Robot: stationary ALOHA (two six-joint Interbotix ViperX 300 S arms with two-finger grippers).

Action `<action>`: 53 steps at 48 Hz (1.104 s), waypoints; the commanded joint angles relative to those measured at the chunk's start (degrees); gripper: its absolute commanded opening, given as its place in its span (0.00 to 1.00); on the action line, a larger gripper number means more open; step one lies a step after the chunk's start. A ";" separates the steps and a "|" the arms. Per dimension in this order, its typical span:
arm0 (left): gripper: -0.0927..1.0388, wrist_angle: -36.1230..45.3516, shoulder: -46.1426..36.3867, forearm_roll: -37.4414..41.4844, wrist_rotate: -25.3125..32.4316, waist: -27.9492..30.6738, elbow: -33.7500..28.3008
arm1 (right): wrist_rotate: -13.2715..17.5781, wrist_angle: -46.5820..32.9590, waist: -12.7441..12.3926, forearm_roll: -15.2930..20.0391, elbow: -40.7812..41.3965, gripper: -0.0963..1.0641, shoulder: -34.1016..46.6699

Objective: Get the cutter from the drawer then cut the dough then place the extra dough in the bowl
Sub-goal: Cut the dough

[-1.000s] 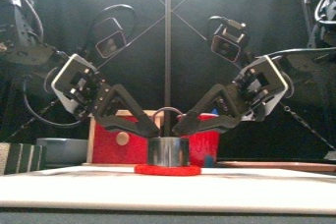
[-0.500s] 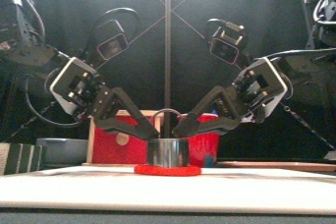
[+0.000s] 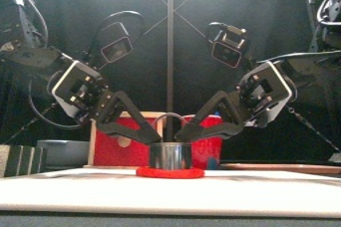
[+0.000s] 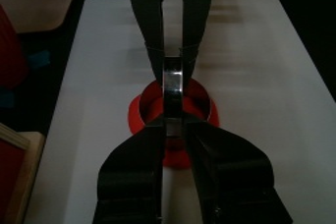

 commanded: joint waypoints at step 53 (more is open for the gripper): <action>0.59 10.46 5.10 -1.76 -0.26 -1.14 -0.26 | 0.18 4.31 -1.93 -0.62 -0.88 0.48 2.72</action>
